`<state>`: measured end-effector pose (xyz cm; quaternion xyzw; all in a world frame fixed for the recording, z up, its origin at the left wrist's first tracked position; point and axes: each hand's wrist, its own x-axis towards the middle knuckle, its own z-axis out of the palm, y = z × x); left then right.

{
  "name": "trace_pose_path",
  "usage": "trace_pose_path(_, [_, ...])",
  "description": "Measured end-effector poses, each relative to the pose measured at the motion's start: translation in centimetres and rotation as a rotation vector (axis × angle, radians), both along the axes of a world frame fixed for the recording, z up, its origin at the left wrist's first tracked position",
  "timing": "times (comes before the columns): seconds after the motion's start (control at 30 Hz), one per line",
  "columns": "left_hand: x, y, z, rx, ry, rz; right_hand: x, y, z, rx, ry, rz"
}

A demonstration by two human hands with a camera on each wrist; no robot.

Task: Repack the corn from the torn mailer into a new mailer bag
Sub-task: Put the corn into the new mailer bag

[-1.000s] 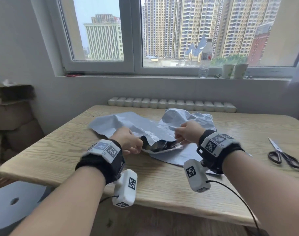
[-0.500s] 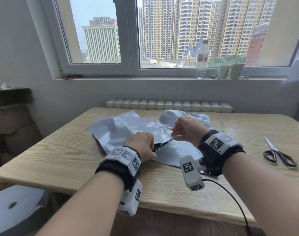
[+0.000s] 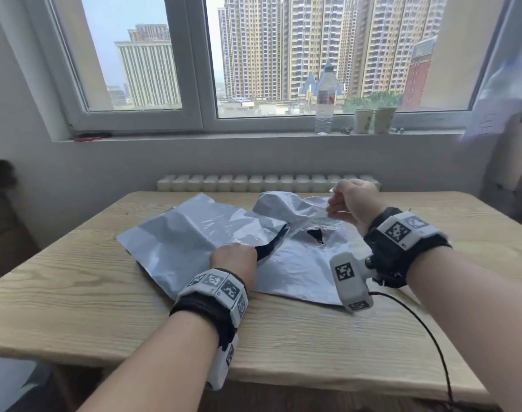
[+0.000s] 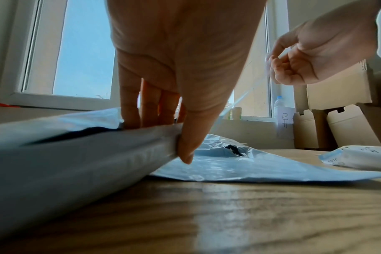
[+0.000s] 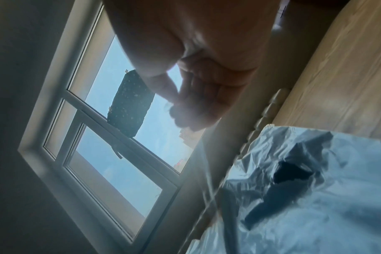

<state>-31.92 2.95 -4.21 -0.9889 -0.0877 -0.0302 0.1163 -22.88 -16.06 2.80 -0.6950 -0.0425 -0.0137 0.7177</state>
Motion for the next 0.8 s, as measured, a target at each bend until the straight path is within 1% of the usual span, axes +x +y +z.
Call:
trace_pose_path(0.1, [0.3,-0.1,-0.3,-0.017,0.029,0.008,1.6,-2.1,0.3,0.005,-0.016,-0.149])
trace_pose_path(0.2, [0.4,-0.1,-0.3,-0.04,0.042,0.014,2.6,-4.2,0.3,-0.06,-0.039,-0.237])
trace_pose_path(0.3, [0.6,0.0,-0.4,-0.049,0.041,0.014,3.2,-5.9,0.1,-0.2,-0.108,-0.311])
trace_pose_path(0.37, [0.6,0.1,-0.5,-0.054,0.042,0.01,3.7,-6.7,-0.1,-0.334,-0.167,-0.375])
trace_pose_path(0.47, [0.6,0.3,-0.7,-0.031,0.058,0.011,4.0,-7.9,-0.2,-0.525,-0.19,-0.463])
trace_pose_path(0.5, [0.6,0.4,-0.7,-0.018,0.068,0.017,4.1,-8.2,-0.4,-0.618,-0.174,-0.456])
trace_pose_path(0.63, [0.6,0.4,-0.4,0.015,0.114,0.032,4.4,-7.9,-2.3,-1.059,-0.07,-0.326])
trace_pose_path(0.73, [0.5,0.3,-0.2,-0.001,0.129,0.032,4.2,-7.2,-3.2,-1.249,-0.047,-0.285])
trace_pose_path(0.8, [0.4,0.3,-0.1,-0.008,0.138,0.033,4.2,-6.8,-3.5,-1.357,-0.059,-0.224])
